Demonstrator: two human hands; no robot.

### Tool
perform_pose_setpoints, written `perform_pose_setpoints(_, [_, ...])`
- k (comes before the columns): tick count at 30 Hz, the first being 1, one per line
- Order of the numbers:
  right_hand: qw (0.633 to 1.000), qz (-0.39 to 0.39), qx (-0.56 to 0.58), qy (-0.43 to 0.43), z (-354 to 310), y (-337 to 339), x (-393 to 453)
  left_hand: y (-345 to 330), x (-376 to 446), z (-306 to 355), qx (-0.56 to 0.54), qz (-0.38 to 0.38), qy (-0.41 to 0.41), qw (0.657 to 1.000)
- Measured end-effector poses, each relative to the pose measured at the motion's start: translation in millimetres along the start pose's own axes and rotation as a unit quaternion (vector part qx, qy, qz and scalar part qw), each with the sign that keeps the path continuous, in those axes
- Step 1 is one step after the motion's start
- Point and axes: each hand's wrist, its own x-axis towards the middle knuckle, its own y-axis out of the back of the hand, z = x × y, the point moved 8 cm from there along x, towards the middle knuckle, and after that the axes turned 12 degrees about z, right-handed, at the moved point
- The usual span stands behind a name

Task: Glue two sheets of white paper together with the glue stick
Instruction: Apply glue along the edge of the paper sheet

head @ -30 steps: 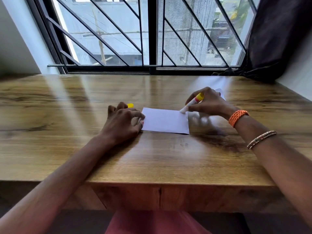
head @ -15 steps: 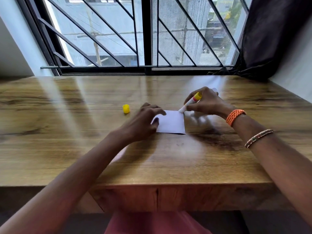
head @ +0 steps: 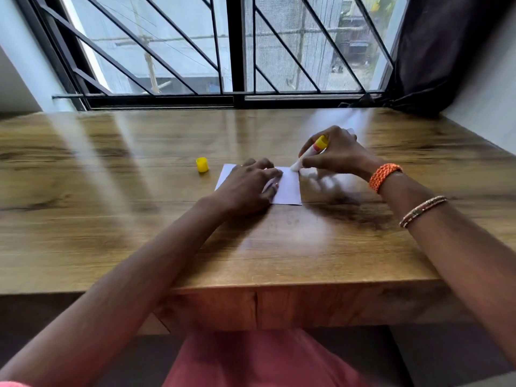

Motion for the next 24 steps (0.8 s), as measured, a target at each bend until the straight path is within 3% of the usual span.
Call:
perform_pose_setpoints(13, [1.0,0.005,0.018,-0.006,-5.4,3.4,-23.6,-3.2,-0.5,0.4,0.024,-0.003,0.005,1.0])
perform_pose_setpoints(24, [1.0,0.001,0.028,-0.002,-16.9,8.8,-54.2,0.7,-3.0,0.4,-0.016,0.016,0.023,0.999])
